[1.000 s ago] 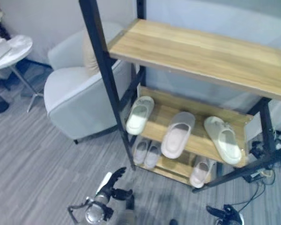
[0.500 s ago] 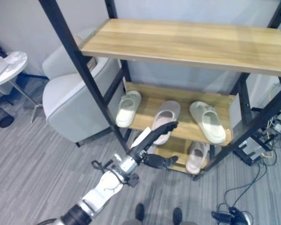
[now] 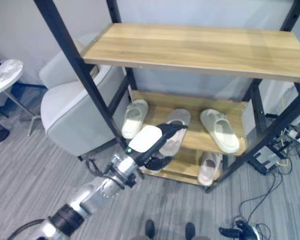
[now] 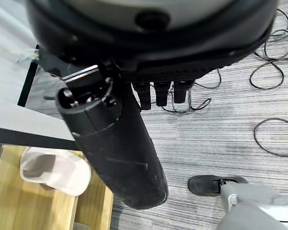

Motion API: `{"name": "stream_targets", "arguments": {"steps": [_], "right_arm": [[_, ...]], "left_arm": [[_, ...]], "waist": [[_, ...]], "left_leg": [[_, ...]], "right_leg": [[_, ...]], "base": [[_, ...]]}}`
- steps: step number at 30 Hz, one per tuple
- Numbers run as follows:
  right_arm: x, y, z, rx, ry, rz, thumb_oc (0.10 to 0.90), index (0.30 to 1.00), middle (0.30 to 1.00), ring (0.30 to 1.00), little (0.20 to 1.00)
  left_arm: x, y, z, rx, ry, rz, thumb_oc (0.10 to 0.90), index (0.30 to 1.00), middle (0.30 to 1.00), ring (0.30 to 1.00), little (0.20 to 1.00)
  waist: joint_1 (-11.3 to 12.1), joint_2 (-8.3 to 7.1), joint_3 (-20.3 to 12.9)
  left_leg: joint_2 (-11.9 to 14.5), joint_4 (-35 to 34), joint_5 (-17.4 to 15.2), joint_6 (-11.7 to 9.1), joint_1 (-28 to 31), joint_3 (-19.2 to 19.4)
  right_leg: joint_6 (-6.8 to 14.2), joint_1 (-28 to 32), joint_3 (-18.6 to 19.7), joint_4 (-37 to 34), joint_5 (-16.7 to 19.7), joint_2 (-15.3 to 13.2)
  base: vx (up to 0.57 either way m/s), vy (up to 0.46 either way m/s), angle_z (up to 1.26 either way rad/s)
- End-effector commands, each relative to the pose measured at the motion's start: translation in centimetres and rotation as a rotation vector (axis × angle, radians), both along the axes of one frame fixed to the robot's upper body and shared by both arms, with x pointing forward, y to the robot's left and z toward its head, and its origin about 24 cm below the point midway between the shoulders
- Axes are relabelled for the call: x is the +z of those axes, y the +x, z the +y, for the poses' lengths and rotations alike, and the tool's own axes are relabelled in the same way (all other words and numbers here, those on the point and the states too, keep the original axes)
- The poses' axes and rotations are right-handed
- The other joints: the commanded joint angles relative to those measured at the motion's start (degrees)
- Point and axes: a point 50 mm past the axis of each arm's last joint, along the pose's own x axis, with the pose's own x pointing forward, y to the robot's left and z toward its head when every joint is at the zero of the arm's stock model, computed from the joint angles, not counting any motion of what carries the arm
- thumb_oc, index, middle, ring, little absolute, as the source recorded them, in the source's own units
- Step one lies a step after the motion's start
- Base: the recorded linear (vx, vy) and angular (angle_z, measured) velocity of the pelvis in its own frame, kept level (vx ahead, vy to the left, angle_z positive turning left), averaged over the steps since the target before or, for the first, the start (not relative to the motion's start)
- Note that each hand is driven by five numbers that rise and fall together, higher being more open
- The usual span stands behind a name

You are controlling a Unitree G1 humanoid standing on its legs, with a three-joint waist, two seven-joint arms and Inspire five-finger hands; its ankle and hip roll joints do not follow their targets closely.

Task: Arrange the slippers neatly on the shoe rack.

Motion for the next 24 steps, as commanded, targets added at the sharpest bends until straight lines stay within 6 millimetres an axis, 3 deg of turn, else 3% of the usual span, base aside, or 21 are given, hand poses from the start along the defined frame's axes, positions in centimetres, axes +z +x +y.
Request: {"name": "stream_targets", "arguments": {"steps": [1, 7, 14, 18, 24], "right_arm": [[0.9, 0.3, -2.1, 0.049, -0.083, -0.007, 0.800, 0.900, 0.900, 0.900, 0.900], [1.3, 1.3, -2.3, 0.075, -0.101, -0.018, 0.800, 0.900, 0.900, 0.900, 0.900], [2.0, 3.3, -2.9, 0.088, -0.125, -0.052, 0.800, 0.900, 0.900, 0.900, 0.900], [3.0, 4.7, -3.9, 0.076, -0.150, -0.099, 0.800, 0.900, 0.900, 0.900, 0.900], [3.7, 6.0, -4.2, 0.041, -0.149, -0.152, 0.800, 0.900, 0.900, 0.900, 0.900]], "left_arm": [[6.0, 1.8, -1.4, -0.031, -0.073, -0.330, 0.800, 0.900, 0.900, 0.900, 0.900], [7.3, 4.1, -1.2, 0.070, -0.026, -0.449, 0.800, 0.900, 0.900, 0.900, 0.900], [12.0, 6.6, -0.5, 0.196, -0.055, -0.628, 0.800, 0.900, 0.900, 0.900, 0.900], [12.9, 8.3, -0.4, 0.249, -0.027, -0.654, 0.800, 0.900, 0.900, 0.900, 0.900], [14.7, 9.2, -0.6, 0.284, -0.085, -0.670, 0.800, 0.900, 0.900, 0.900, 0.900]], "waist": [[-0.75, -0.22, -3.60], [-1.32, -0.16, -2.30], [-2.18, 0.27, 0.33], [-3.18, 0.28, 1.66], [-3.90, 0.23, 3.35]], "left_leg": [[0.72, -0.17, -2.99, -0.37, -0.79, -0.82], [0.45, -0.17, -2.92, -0.05, -3.61, 0.49], [-0.66, -0.17, -2.16, 0.44, -8.75, 2.13], [-1.34, -0.17, -2.46, 0.66, -10.75, 2.80], [-2.09, -0.05, -2.09, 0.96, -13.28, 3.34]], "right_leg": [[4.74, 0.98, -0.62, 2.33, -5.04, -1.44], [5.36, -2.64, 1.15, 1.90, -3.49, -1.90], [5.82, -7.94, 3.22, 1.07, -1.18, -2.88], [6.29, -10.25, 3.97, 1.24, -0.78, -3.57], [6.88, -12.64, 4.17, 1.39, 0.56, -4.29]], "base": [[0.03, 0.087, -0.21], [-0.04, 0.073, -0.17], [-0.04, 0.086, -0.19], [-0.01, 0.094, -0.10], [0.01, 0.058, -0.03]]}}
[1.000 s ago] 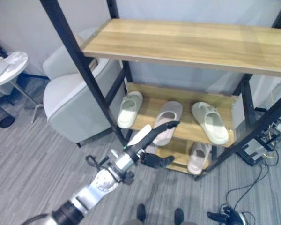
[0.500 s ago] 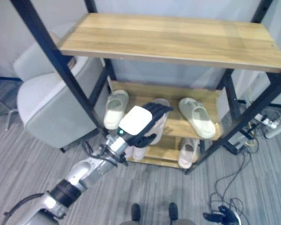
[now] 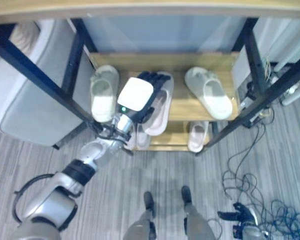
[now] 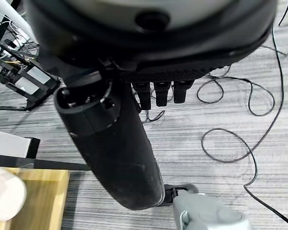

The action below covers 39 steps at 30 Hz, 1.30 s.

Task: Arrange the slippers neatly on the shoe rack.

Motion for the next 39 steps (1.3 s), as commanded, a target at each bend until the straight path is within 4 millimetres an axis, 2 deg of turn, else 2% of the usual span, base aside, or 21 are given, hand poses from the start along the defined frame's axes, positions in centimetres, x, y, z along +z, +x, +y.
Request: {"name": "stream_targets", "arguments": {"steps": [1, 4, 6, 13, 17, 19, 20, 23, 25, 29, 30, 31, 32, 34, 35, 38, 39], "right_arm": [[1.9, 0.9, -3.2, -0.060, -0.082, -0.074, 0.800, 0.900, 0.900, 0.900, 0.900], [2.1, 1.5, -3.2, -0.053, -0.084, -0.090, 0.800, 0.900, 0.900, 0.900, 0.900], [2.4, 2.2, -3.0, -0.043, -0.083, -0.108, 0.800, 0.900, 0.900, 0.900, 0.900], [2.7, 3.0, -2.7, -0.021, -0.084, -0.132, 0.800, 0.900, 0.900, 0.900, 0.900], [2.8, 3.5, -2.4, -0.005, -0.078, -0.141, 0.800, 0.900, 0.900, 0.900, 0.900], [2.7, 3.5, -2.2, 0.000, -0.072, -0.140, 0.800, 0.900, 0.900, 0.900, 0.900], [2.7, 3.5, -2.2, -0.001, -0.072, -0.141, 0.800, 0.900, 0.900, 0.900, 0.900], [2.5, 3.1, -2.1, -0.009, -0.057, -0.139, 0.800, 0.900, 0.900, 0.900, 0.900], [2.3, 2.6, -2.1, -0.016, -0.045, -0.138, 0.800, 0.900, 0.900, 0.900, 0.900], [1.5, 1.0, -1.8, -0.044, -0.025, -0.107, 0.800, 0.900, 0.900, 0.900, 0.900], [1.4, 0.9, -1.8, -0.042, -0.026, -0.104, 0.800, 0.900, 0.900, 0.900, 0.900], [0.9, 0.0, -1.4, -0.052, -0.012, -0.086, 0.800, 0.900, 0.900, 0.900, 0.900], [0.6, -0.9, -1.4, -0.063, -0.009, -0.067, 0.800, 0.900, 0.900, 0.900, 0.900], [-0.2, -3.6, -1.4, -0.125, 0.008, -0.029, 0.800, 0.900, 0.900, 0.900, 0.900], [-0.3, -3.7, -1.4, -0.123, 0.007, -0.026, 0.800, 0.900, 0.900, 0.900, 0.900], [-0.3, -4.1, -1.3, -0.110, 0.002, -0.017, 0.800, 0.900, 0.900, 0.900, 0.900], [0.0, -3.8, -1.5, -0.075, -0.026, -0.023, 0.800, 0.900, 0.900, 0.900, 0.900]], "left_arm": [[8.5, 0.9, -1.5, -0.045, -0.168, -0.290, 0.800, 0.900, 0.900, 0.900, 0.900], [9.1, 1.4, -1.7, -0.029, -0.166, -0.298, 0.800, 0.900, 0.900, 0.900, 0.900], [10.6, 1.9, -1.7, 0.002, -0.154, -0.333, 0.800, 0.900, 0.900, 0.900, 0.900], [14.1, 3.2, -1.2, 0.107, -0.064, -0.407, 0.800, 0.900, 0.900, 0.900, 0.900], [16.2, 3.4, -1.0, 0.141, -0.048, -0.448, 0.800, 0.900, 0.900, 0.900, 0.900], [16.4, 3.6, -1.2, 0.145, -0.048, -0.431, 0.400, 0.300, 0.300, 0.300, 0.300], [16.4, 3.6, -1.2, 0.145, -0.048, -0.431, 0.400, 0.300, 0.300, 0.300, 0.300], [15.8, 3.7, -1.5, 0.123, -0.070, -0.385, 0.400, 0.300, 0.300, 0.300, 0.300], [14.4, 3.3, -1.5, 0.089, -0.143, -0.350, 0.400, 0.300, 0.300, 0.300, 0.300], [11.9, 1.3, -1.8, -0.042, -0.278, -0.335, 0.400, 0.300, 0.300, 0.300, 0.300], [11.8, 1.2, -1.7, -0.040, -0.279, -0.332, 0.400, 0.300, 0.300, 0.300, 0.300], [10.5, -0.9, -1.2, -0.119, -0.368, -0.364, 0.400, 0.300, 0.300, 0.300, 0.300], [9.7, -2.1, -0.7, -0.138, -0.394, -0.373, 0.400, 0.300, 0.300, 0.300, 0.300], [7.2, -6.6, 1.5, -0.202, -0.478, -0.377, 0.400, 0.300, 0.300, 0.300, 0.300], [7.1, -6.7, 1.6, -0.200, -0.479, -0.374, 0.400, 0.300, 0.300, 0.300, 0.300], [4.6, -9.0, 2.8, -0.195, -0.526, -0.301, 0.400, 0.300, 0.300, 0.300, 0.300], [1.9, -10.2, 3.5, -0.164, -0.567, -0.184, 0.400, 0.300, 0.300, 0.300, 0.300]], "waist": [[0.67, 1.61, -1.28], [0.45, 1.39, -0.66], [0.21, 1.13, 0.12], [-0.66, 0.59, 0.95], [-0.96, 0.20, 1.39], [-1.06, 0.18, 1.47], [-1.04, 0.16, 1.48], [-0.97, 0.12, 1.78], [-0.63, 0.11, 1.83], [0.51, 0.01, 1.30], [0.40, 0.07, 1.21], [1.30, -0.06, 0.76], [1.63, -0.02, 0.13], [3.97, 0.17, -0.58], [3.80, 0.20, -0.68], [5.46, 0.10, -0.19], [6.79, -0.35, 1.68]], "left_leg": [[1.27, -0.23, -4.64, -2.40, 0.63, -3.05], [1.31, -0.11, -4.61, -2.33, 0.24, -2.80], [1.36, -0.03, -4.44, -2.29, -0.50, -2.46], [1.62, 0.08, -4.19, -2.37, -1.95, -2.04], [1.74, 0.13, -4.09, -2.39, -2.68, -1.69], [1.81, 0.19, -4.05, -2.37, -2.76, -1.59], [1.81, 0.20, -4.05, -2.37, -2.76, -1.59], [1.74, 0.34, -4.13, -2.32, -2.67, -1.59], [1.69, 0.50, -4.35, -2.32, -2.32, -1.75], [1.84, 1.32, -5.21, -2.37, -1.16, -2.41], [1.85, 1.35, -5.26, -2.37, -1.08, -2.42], [1.99, 2.45, -5.37, -2.44, -0.55, -2.59], [2.08, 3.05, -6.41, -2.48, 0.32, -2.95], [2.38, 7.01, -8.15, -2.50, 2.27, -4.10], [2.38, 7.10, -8.80, -2.55, 2.64, -4.19], [2.54, 12.43, -11.16, -2.58, 3.68, -5.36], [2.83, 18.36, -13.21, -2.37, 4.26, -6.25]], "right_leg": [[4.60, 4.13, -2.02, 0.99, -5.18, -1.27], [4.69, 3.54, -1.69, 1.05, -5.05, -1.25], [4.87, 2.70, -1.46, 1.03, -4.61, -1.23], [5.14, 1.17, -1.46, 0.80, -3.52, -1.10], [5.36, 0.43, -1.51, 0.63, -3.23, -0.98], [5.36, 0.36, -1.44, 0.65, -3.25, -0.97], [5.36, 0.35, -1.44, 0.65, -3.25, -0.97], [5.36, 0.43, -1.60, 0.83, -3.46, -1.02], [5.22, 0.73, -1.76, 1.16, -3.89, -1.01], [4.95, 2.13, -2.28, 1.94, -5.34, -0.93], [4.94, 2.22, -2.28, 1.98, -5.40, -0.93], [4.71, 2.89, -2.45, 3.06, -5.99, -0.87], [4.54, 3.86, -2.66, 3.66, -7.27, -0.86], [3.36, 6.00, -3.66, 7.79, -10.10, -0.71], [3.40, 6.38, -3.71, 7.90, -10.67, -0.72], [2.11, 8.11, -4.12, 11.95, -13.63, 0.02], [0.72, 9.46, -5.39, 17.15, -16.46, 0.56]], "base": [[0.00, 0.000, 0.00], [0.00, 0.007, -0.01], [0.02, 0.017, -0.04], [0.01, 0.002, -0.04], [0.00, 0.000, -0.02], [0.00, 0.001, -0.02], [0.01, -0.009, -0.03], [0.00, -0.011, -0.02], [-0.01, -0.024, -0.01], [0.00, -0.065, -0.01], [-0.03, -0.103, 0.03], [0.02, -0.106, 0.08], [0.01, -0.201, 0.06], [0.00, -0.184, 0.09], [-0.01, -0.127, 0.22], [-0.02, -0.171, 0.36], [-0.03, -0.203, 0.18]]}}
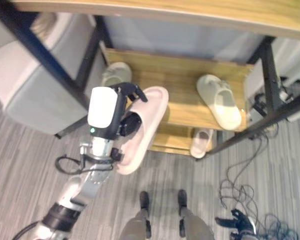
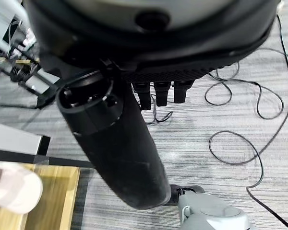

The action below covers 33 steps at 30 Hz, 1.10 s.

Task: Arrange the slippers neatly on the shoe rack.

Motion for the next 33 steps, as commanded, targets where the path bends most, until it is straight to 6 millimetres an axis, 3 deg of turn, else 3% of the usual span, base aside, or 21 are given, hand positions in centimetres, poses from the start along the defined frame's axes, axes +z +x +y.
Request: {"name": "stream_targets", "arguments": {"steps": [1, 4, 6, 7, 8, 9, 11, 12, 13, 15, 18, 20, 22, 24, 25, 26, 28, 33], "right_arm": [[1.3, -0.2, -2.8, 0.006, -0.108, -0.021, 0.800, 0.900, 0.900, 0.900, 0.900], [2.0, 1.2, -3.2, 0.012, -0.136, -0.065, 0.800, 0.900, 0.900, 0.900, 0.900], [2.9, 3.1, -3.7, 0.020, -0.167, -0.114, 0.800, 0.900, 0.900, 0.900, 0.900], [3.0, 3.2, -3.7, 0.019, -0.168, -0.116, 0.800, 0.900, 0.900, 0.900, 0.900], [3.5, 4.4, -3.9, 0.021, -0.185, -0.144, 0.800, 0.900, 0.900, 0.900, 0.900], [5.2, 7.2, -4.0, 0.057, -0.232, -0.224, 0.800, 0.900, 0.900, 0.900, 0.900], [5.6, 8.1, -3.4, 0.086, -0.255, -0.257, 0.800, 0.900, 0.900, 0.900, 0.900], [7.2, 10.8, -2.4, 0.131, -0.290, -0.350, 0.800, 0.900, 0.900, 0.900, 0.900], [8.2, 11.9, -2.3, 0.157, -0.317, -0.391, 0.800, 0.900, 0.900, 0.900, 0.900], [8.6, 12.3, -2.2, 0.172, -0.328, -0.413, 0.800, 0.900, 0.900, 0.900, 0.900], [10.0, 13.2, -2.1, 0.206, -0.371, -0.482, 0.800, 0.900, 0.900, 0.900, 0.900], [11.5, 14.1, -2.3, 0.192, -0.389, -0.563, 0.800, 0.900, 0.900, 0.900, 0.900], [12.0, 14.4, -2.3, 0.193, -0.402, -0.588, 0.800, 0.900, 0.900, 0.900, 0.900], [13.2, 15.2, -2.0, 0.195, -0.408, -0.649, 0.800, 0.900, 0.900, 0.900, 0.900], [14.3, 15.9, -1.7, 0.209, -0.418, -0.705, 0.800, 0.900, 0.900, 0.900, 0.900], [14.3, 15.9, -1.7, 0.208, -0.418, -0.706, 0.800, 0.900, 0.900, 0.900, 0.900], [15.5, 16.1, -1.7, 0.223, -0.439, -0.774, 0.800, 0.900, 0.900, 0.900, 0.900], [15.9, 16.1, -1.1, 0.260, -0.420, -0.814, 0.800, 0.900, 0.900, 0.900, 0.900]], "left_arm": [[3.4, 0.2, -1.6, -0.156, -0.076, -0.172, 0.400, 0.300, 0.300, 0.300, 0.300], [1.0, 0.4, -2.2, -0.172, -0.100, -0.063, 0.400, 0.300, 0.300, 0.300, 0.300], [-1.1, 1.3, -3.3, -0.197, -0.112, 0.049, 0.400, 0.300, 0.300, 0.300, 0.300], [-1.0, 1.4, -3.4, -0.198, -0.112, 0.047, 0.400, 0.300, 0.300, 0.300, 0.300], [-1.7, 1.8, -4.0, -0.215, -0.099, 0.079, 0.400, 0.300, 0.300, 0.300, 0.300], [-3.3, 1.5, -5.0, -0.263, -0.065, 0.154, 0.400, 0.300, 0.300, 0.300, 0.300], [-3.5, 1.5, -5.7, -0.276, -0.060, 0.143, 0.400, 0.300, 0.300, 0.300, 0.300], [-2.7, 3.1, -8.4, -0.287, 0.025, 0.040, 0.400, 0.300, 0.300, 0.300, 0.300], [-1.3, 4.5, -10.1, -0.282, 0.088, -0.044, 0.400, 0.300, 0.300, 0.300, 0.300], [-0.1, 5.1, -10.9, -0.281, 0.110, -0.105, 0.400, 0.300, 0.300, 0.300, 0.300], [3.7, 6.7, -12.0, -0.223, 0.179, -0.271, 0.400, 0.300, 0.300, 0.300, 0.300], [7.5, 8.6, -12.2, -0.139, 0.265, -0.361, 0.400, 0.300, 0.300, 0.300, 0.300], [8.5, 9.1, -12.1, -0.111, 0.268, -0.373, 0.400, 0.300, 0.300, 0.300, 0.300], [11.8, 9.9, -12.2, -0.054, 0.275, -0.442, 0.400, 0.300, 0.300, 0.300, 0.300], [14.3, 10.4, -11.4, 0.020, 0.242, -0.492, 0.400, 0.300, 0.300, 0.300, 0.300], [14.4, 10.4, -11.4, 0.020, 0.242, -0.493, 0.400, 0.300, 0.300, 0.300, 0.300], [19.1, 10.8, -9.1, 0.209, 0.278, -0.631, 0.400, 0.300, 0.300, 0.300, 0.300], [24.5, 10.6, -8.4, 0.326, 0.337, -0.703, 0.400, 0.300, 0.300, 0.300, 0.300]], "waist": [[0.08, 2.04, -0.95], [0.55, 1.78, 2.17], [0.41, 2.20, 4.78], [0.40, 2.27, 4.66], [0.33, 2.39, 5.36], [1.31, 3.07, 5.22], [1.33, 3.14, 5.30], [0.43, 3.01, 6.55], [-0.56, 2.80, 7.43], [-0.99, 2.85, 7.79], [-2.63, 2.93, 9.01], [-4.22, 3.30, 9.83], [-4.50, 3.27, 10.20], [-5.28, 3.38, 10.64], [-5.67, 3.56, 11.08], [-5.63, 3.59, 11.01], [-6.48, 3.84, 11.12], [-7.78, 4.03, 11.13]], "left_leg": [[0.16, 14.28, -9.79, -0.17, -2.18, -4.21], [0.56, 21.13, -11.85, 0.17, -4.93, -5.37], [0.86, 26.63, -12.90, 0.55, -9.67, -6.42], [0.86, 27.16, -13.10, 0.54, -10.27, -6.50], [0.95, 29.55, -13.42, 0.64, -13.03, -6.81], [0.87, 32.87, -14.43, 1.16, -16.89, -7.79], [1.08, 35.21, -15.03, 1.45, -19.20, -7.89], [1.68, 41.62, -16.89, 2.30, -26.69, -8.28], [1.94, 46.20, -18.35, 2.84, -31.67, -8.43], [1.96, 48.17, -18.83, 3.07, -34.46, -8.61], [2.02, 55.49, -20.83, 3.94, -43.06, -8.81], [2.14, 61.73, -24.45, 4.80, -48.94, -9.43], [2.24, 63.72, -25.02, 5.17, -51.23, -9.66], [2.48, 69.40, -27.01, 5.72, -56.58, -9.99], [2.89, 74.24, -28.83, 6.46, -60.51, -10.28], [2.89, 74.45, -28.93, 6.46, -60.76, -10.31], [3.57, 84.94, -32.83, 7.09, -67.76, -10.59], [3.54, 95.34, -36.91, 7.46, -74.50, -10.22]], "right_leg": [[2.73, 1.87, -1.80, 13.74, -12.09, -1.43], [1.71, -0.29, -2.33, 20.55, -14.14, -1.28], [0.70, -5.10, -3.02, 26.61, -15.88, -0.93], [0.67, -5.69, -3.05, 27.18, -16.14, -0.95], [0.33, -8.54, -2.94, 29.82, -16.96, -0.89], [-0.25, -12.48, -2.96, 33.79, -18.79, -1.03], [-0.46, -14.81, -2.87, 36.00, -19.54, -1.13], [-0.88, -22.83, -2.14, 42.88, -21.43, -1.14], [-1.19, -27.56, -1.53, 46.66, -22.92, -1.20], [-1.17, -30.38, -1.58, 48.44, -23.38, -1.20], [-1.46, -38.43, -0.63, 53.99, -24.75, -0.65], [-1.31, -44.74, 0.60, 59.92, -27.38, -0.19], [-1.40, -46.94, 0.75, 61.90, -27.66, -0.11], [-1.53, -52.28, 1.53, 66.77, -28.96, 0.46], [-1.79, -56.52, 1.98, 71.61, -29.91, 0.53], [-1.79, -56.75, 1.98, 71.80, -30.00, 0.54], [-2.12, -64.17, 2.99, 81.40, -32.55, 0.75], [-1.95, -71.06, 4.33, 92.22, -35.11, 1.02]], "base": [[-0.09, -0.221, 0.08], [-0.17, -0.123, 0.29], [-0.26, -0.095, 0.33], [-0.21, -0.060, 0.12], [-0.13, -0.045, 0.03], [-0.12, -0.044, -0.12], [-0.11, -0.017, -0.13], [-0.21, 0.018, -0.04], [-0.21, 0.037, 0.00], [-0.09, 0.034, 0.15], [-0.04, 0.057, -0.32], [0.04, 0.076, -0.26], [-0.01, 0.043, -0.19], [-0.02, 0.077, -0.18], [-0.01, 0.067, -0.22], [0.00, 0.102, -0.25], [0.07, 0.109, -0.14], [0.08, 0.071, -0.09]]}}
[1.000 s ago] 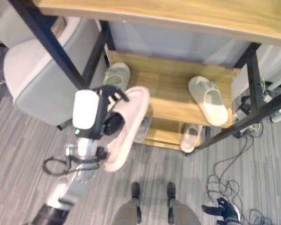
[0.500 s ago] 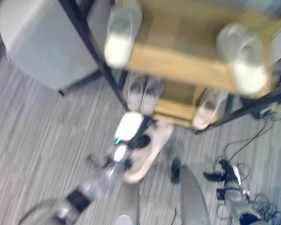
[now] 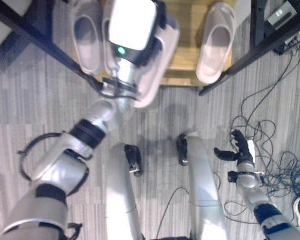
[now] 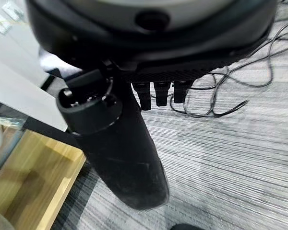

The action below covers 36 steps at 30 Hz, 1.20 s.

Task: Arrange the slippers neatly on the shoe rack.

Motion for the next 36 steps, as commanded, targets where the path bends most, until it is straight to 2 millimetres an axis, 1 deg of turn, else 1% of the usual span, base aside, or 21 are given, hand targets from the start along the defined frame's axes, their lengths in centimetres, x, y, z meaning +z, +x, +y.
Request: {"name": "stream_targets", "arguments": {"steps": [1, 3, 4, 6, 7, 9, 13, 15, 16, 18, 19, 21, 23, 25, 26, 27, 28, 29, 32, 34, 36], "right_arm": [[1.2, -1.3, -1.3, -0.026, -0.024, -0.102, 0.800, 0.900, 0.900, 0.900, 0.900], [1.3, -0.9, -1.0, -0.011, -0.023, -0.101, 0.800, 0.900, 0.900, 0.900, 0.900], [1.5, -0.7, -0.9, -0.007, -0.008, -0.111, 0.800, 0.900, 0.900, 0.900, 0.900], [1.8, -0.3, -0.7, 0.000, -0.002, -0.120, 0.800, 0.900, 0.900, 0.900, 0.900], [2.0, -0.2, -1.1, -0.008, 0.017, -0.127, 0.800, 0.900, 0.900, 0.900, 0.900], [2.1, -0.1, -1.0, -0.002, 0.022, -0.131, 0.800, 0.900, 0.900, 0.900, 0.900], [1.7, -0.4, -0.7, 0.004, 0.020, -0.131, 0.800, 0.900, 0.900, 0.900, 0.900], [1.5, -0.4, -0.7, 0.000, 0.025, -0.126, 0.800, 0.900, 0.900, 0.900, 0.900], [1.4, -0.5, -0.8, -0.003, 0.028, -0.121, 0.800, 0.900, 0.900, 0.900, 0.900], [1.3, -0.5, -0.7, 0.002, 0.030, -0.116, 0.800, 0.900, 0.900, 0.900, 0.900], [1.0, -0.7, -0.5, 0.007, 0.034, -0.106, 0.800, 0.900, 0.900, 0.900, 0.900], [0.8, -0.9, -0.5, 0.015, 0.029, -0.096, 0.800, 0.900, 0.900, 0.900, 0.900], [0.8, -0.8, -0.5, 0.014, 0.032, -0.090, 0.800, 0.900, 0.900, 0.900, 0.900], [0.6, -0.9, -0.5, 0.014, 0.029, -0.080, 0.800, 0.900, 0.900, 0.900, 0.900], [0.5, -0.9, -0.3, 0.022, 0.028, -0.073, 0.800, 0.900, 0.900, 0.900, 0.900], [0.5, -0.9, -0.3, 0.022, 0.028, -0.073, 0.800, 0.900, 0.900, 0.900, 0.900], [0.2, -0.6, 0.7, 0.060, 0.027, -0.051, 0.800, 0.900, 0.900, 0.900, 0.900], [0.4, -0.4, 0.7, 0.071, 0.025, -0.049, 0.800, 0.900, 0.900, 0.900, 0.900], [-0.2, -0.4, 1.4, 0.101, 0.016, -0.018, 0.800, 0.900, 0.900, 0.900, 0.900], [-0.3, -0.5, 1.5, 0.104, 0.018, -0.017, 0.800, 0.900, 0.900, 0.900, 0.900], [-0.6, -0.9, 1.4, 0.106, 0.021, -0.008, 0.800, 0.900, 0.900, 0.900, 0.900]], "left_arm": [[8.5, -2.6, -2.2, -0.051, -0.002, -0.306, 0.400, 0.300, 0.300, 0.300, 0.300], [10.1, -2.6, -2.2, -0.016, 0.017, -0.313, 0.400, 0.300, 0.300, 0.300, 0.300], [11.7, -2.7, -2.4, 0.015, 0.025, -0.322, 0.400, 0.300, 0.300, 0.300, 0.300], [13.1, -2.9, -3.3, 0.030, 0.047, -0.327, 0.400, 0.300, 0.300, 0.300, 0.300], [14.3, -3.0, -3.6, 0.044, 0.039, -0.322, 0.400, 0.300, 0.300, 0.300, 0.300], [15.3, -3.3, -4.1, 0.054, 0.037, -0.335, 0.400, 0.300, 0.300, 0.300, 0.300], [17.0, -4.4, -5.4, 0.046, 0.051, -0.383, 0.400, 0.300, 0.300, 0.300, 0.300], [17.1, -4.4, -5.8, 0.044, 0.054, -0.365, 0.400, 0.300, 0.300, 0.300, 0.300], [17.4, -4.5, -6.4, 0.035, 0.046, -0.352, 0.400, 0.300, 0.300, 0.300, 0.300], [17.4, -4.5, -6.6, 0.039, 0.041, -0.339, 0.400, 0.300, 0.300, 0.300, 0.300], [17.7, -4.8, -7.2, 0.032, 0.039, -0.357, 0.400, 0.300, 0.300, 0.300, 0.300], [16.7, -4.2, -7.8, 0.038, 0.063, -0.320, 0.400, 0.300, 0.300, 0.300, 0.300], [16.5, -4.1, -8.3, 0.019, 0.051, -0.299, 0.400, 0.300, 0.300, 0.300, 0.300], [16.2, -4.2, -9.5, -0.014, 0.042, -0.274, 0.400, 0.300, 0.300, 0.300, 0.300], [16.0, -4.1, -10.0, -0.022, 0.040, -0.257, 0.486, 0.429, 0.429, 0.429, 0.429], [16.0, -4.2, -10.0, -0.022, 0.040, -0.258, 0.720, 0.780, 0.780, 0.780, 0.780], [15.6, -4.1, -10.9, -0.052, 0.023, -0.240, 0.800, 0.900, 0.900, 0.900, 0.900], [15.9, -4.2, -10.8, -0.038, 0.033, -0.253, 0.800, 0.900, 0.900, 0.900, 0.900], [15.6, -3.5, -10.4, 0.029, 0.045, -0.231, 0.800, 0.900, 0.900, 0.900, 0.900], [15.7, -3.5, -10.5, 0.031, 0.043, -0.232, 0.800, 0.900, 0.900, 0.900, 0.900], [15.7, -3.1, -9.7, 0.088, 0.063, -0.216, 0.800, 0.900, 0.900, 0.900, 0.900]], "waist": [[-1.62, 1.78, -1.78], [-2.14, 1.78, -1.78], [-2.81, 1.86, -1.78], [-3.47, 1.64, -1.78], [-3.98, 0.49, -1.78], [-4.07, -0.62, -1.78], [-3.82, -1.69, -1.78], [-3.65, -2.06, -1.78], [-3.59, -2.71, -1.78], [-3.49, -3.12, -1.78], [-3.43, -3.59, -1.78], [-3.32, -3.94, -1.78], [-3.26, -4.26, -1.78], [-3.30, -4.67, -1.78], [-3.39, -4.94, -1.78], [-3.37, -5.10, -1.78], [-3.47, -5.31, -1.78], [-3.59, -5.88, -1.78], [-4.00, -6.94, -1.78], [-4.05, -7.02, -1.78], [-4.09, -7.16, -1.78]], "left_leg": [[-2.28, -1.25, -3.41, 3.07, 2.28, -4.85], [-2.33, 2.84, -4.86, 3.31, -0.68, -4.63], [-2.68, 5.78, -5.75, 2.88, -3.42, -4.34], [-3.05, 7.54, -6.30, 2.22, -5.65, -4.02], [-2.75, 7.70, -7.15, 1.88, -5.79, -3.44], [-2.67, 7.21, -7.54, 2.08, -5.83, -2.74], [-2.44, 6.78, -8.10, 2.50, -5.83, -2.02], [-2.37, 6.81, -8.32, 2.58, -5.83, -1.90], [-2.15, 7.30, -8.65, 2.63, -5.83, -1.52], [-2.16, 7.65, -9.05, 2.76, -5.83, -1.50], [-2.02, 8.02, -9.48, 2.92, -5.83, -1.40], [-2.21, 9.92, -10.42, 3.14, -5.83, -1.71], [-2.36, 11.47, -10.97, 3.18, -5.83, -1.59], [-2.48, 12.90, -11.66, 3.22, -5.83, -1.09], [-2.44, 13.56, -11.97, 3.24, -5.83, -1.13], [-2.38, 13.54, -11.93, 3.27, -5.83, -0.94], [-2.18, 14.79, -12.38, 3.17, -5.83, -0.75], [-2.09, 15.11, -12.28, 3.12, -5.83, -0.47], [-2.10, 13.84, -11.35, 2.68, -5.83, -0.37], [-2.29, 13.52, -11.00, 2.67, -5.83, -0.46], [-2.33, 12.84, -10.54, 2.68, -5.83, -0.76]], "right_leg": [[-1.23, 7.43, -1.32, 0.58, -8.24, -2.64], [-1.45, 4.36, -0.60, 5.03, -9.25, -2.42], [-1.68, 1.80, 0.02, 8.12, -10.08, -2.77], [-1.65, -0.14, 0.93, 10.52, -10.63, -3.51], [-1.71, -0.62, 2.19, 11.72, -10.76, -3.80], [-1.67, -1.18, 2.85, 12.00, -10.51, -3.74], [-1.40, -1.75, 3.93, 12.01, -9.89, -3.55], [-1.41, -2.12, 4.17, 12.25, -9.99, -3.62], [-1.51, -2.17, 4.33, 12.77, -10.14, -3.62], [-1.49, -2.39, 4.46, 12.96, -10.16, -3.44], [-1.59, -2.71, 4.69, 13.44, -10.20, -3.40], [-1.85, -3.00, 5.20, 15.20, -10.52, -3.12], [-1.96, -3.72, 5.84, 17.29, -10.76, -2.90], [-1.98, -4.12, 6.43, 18.84, -10.90, -2.89], [-1.92, -4.26, 6.84, 19.71, -10.92, -2.87], [-1.94, -4.39, 7.02, 19.78, -10.90, -2.83], [-2.15, -4.69, 7.42, 21.25, -11.21, -2.88], [-2.28, -4.88, 7.86, 21.58, -11.21, -2.78], [-2.68, -4.91, 8.63, 20.60, -10.87, -2.57], [-2.70, -4.92, 8.80, 20.34, -10.68, -2.45], [-2.78, -4.93, 9.07, 19.63, -10.47, -2.38]], "base": [[0.08, 0.053, -0.02], [0.10, 0.066, -0.06], [0.12, 0.078, -0.02], [0.13, 0.062, 0.09], [0.11, 0.030, 0.09], [0.07, 0.020, 0.02], [0.02, 0.010, -0.04], [0.04, -0.001, -0.05], [0.07, -0.017, -0.08], [0.04, -0.017, -0.03], [0.04, -0.024, -0.03], [0.06, -0.022, -0.05], [0.05, -0.004, -0.01], [0.01, -0.014, -0.02], [0.01, -0.025, -0.04], [0.00, 0.000, 0.00], [0.00, 0.000, 0.00], [0.01, -0.017, 0.05], [-0.03, -0.010, 0.00], [-0.03, -0.010, -0.03], [0.00, 0.000, 0.00]]}}
